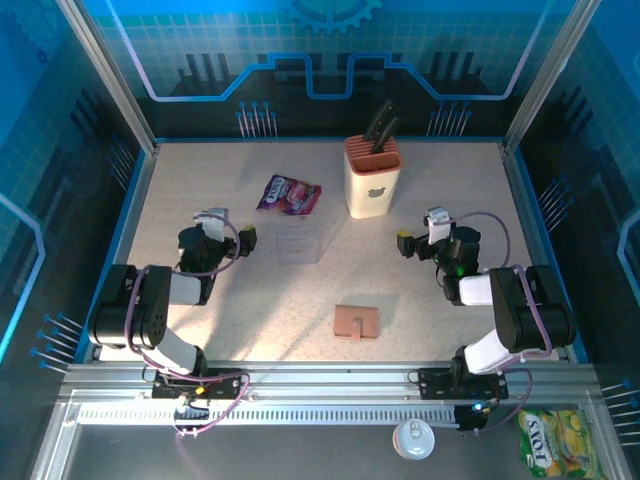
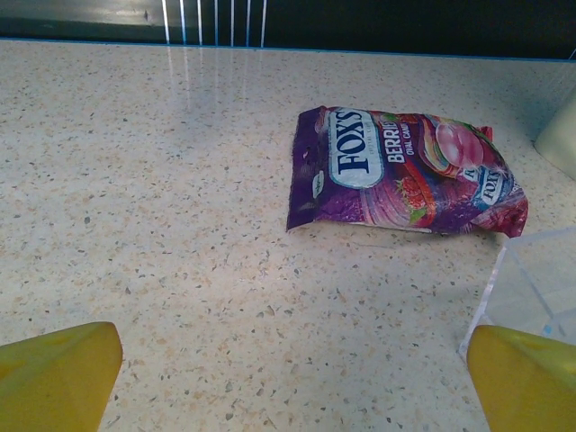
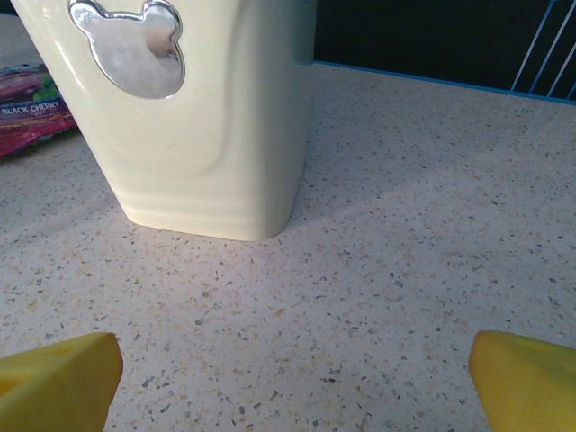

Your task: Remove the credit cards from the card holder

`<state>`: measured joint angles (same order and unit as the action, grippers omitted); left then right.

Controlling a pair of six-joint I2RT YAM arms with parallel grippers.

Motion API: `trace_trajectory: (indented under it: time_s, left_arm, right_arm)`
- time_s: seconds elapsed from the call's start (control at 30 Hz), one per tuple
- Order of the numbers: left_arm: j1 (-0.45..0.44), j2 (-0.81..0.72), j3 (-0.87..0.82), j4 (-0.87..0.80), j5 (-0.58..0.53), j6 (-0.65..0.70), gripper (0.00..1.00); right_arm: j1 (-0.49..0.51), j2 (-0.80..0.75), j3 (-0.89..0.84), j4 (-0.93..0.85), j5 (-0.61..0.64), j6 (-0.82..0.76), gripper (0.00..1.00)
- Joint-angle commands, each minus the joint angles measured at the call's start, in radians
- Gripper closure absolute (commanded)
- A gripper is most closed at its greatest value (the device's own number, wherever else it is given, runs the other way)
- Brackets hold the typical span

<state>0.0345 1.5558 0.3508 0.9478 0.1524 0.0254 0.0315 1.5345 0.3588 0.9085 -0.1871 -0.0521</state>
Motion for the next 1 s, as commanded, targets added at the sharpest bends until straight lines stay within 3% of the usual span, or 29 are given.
trace_trajectory:
  time_s: [0.0,0.23,0.37,0.5,0.7,0.97]
  left_arm:
    - [0.007,-0.008,0.021,-0.004,-0.014,-0.008,0.01]
    - [-0.013,-0.131,0.078,-0.211,-0.066,-0.004,0.01]
    - [-0.055,-0.195,0.152,-0.403,-0.167,-0.005,0.01]
    - [-0.07,-0.213,0.281,-0.654,-0.19,-0.057,0.01]
    - [-0.085,-0.209,0.431,-0.916,-0.107,-0.211,0.01]
    - [-0.109,-0.168,0.536,-1.109,0.018,-0.415,0.02]
  right_arm:
    - [0.003,-0.05,0.045,-0.077,0.026,-0.009,0.0]
    - [0.033,-0.152,0.072,-0.209,0.082,-0.025,0.0]
    - [0.085,-0.222,0.121,-0.348,0.151,-0.052,0.0]
    - [0.139,-0.26,0.207,-0.527,0.174,-0.036,0.01]
    - [0.281,-0.295,0.292,-0.687,0.216,0.01,0.05]
    - [0.447,-0.235,0.413,-0.853,0.307,0.23,0.12]
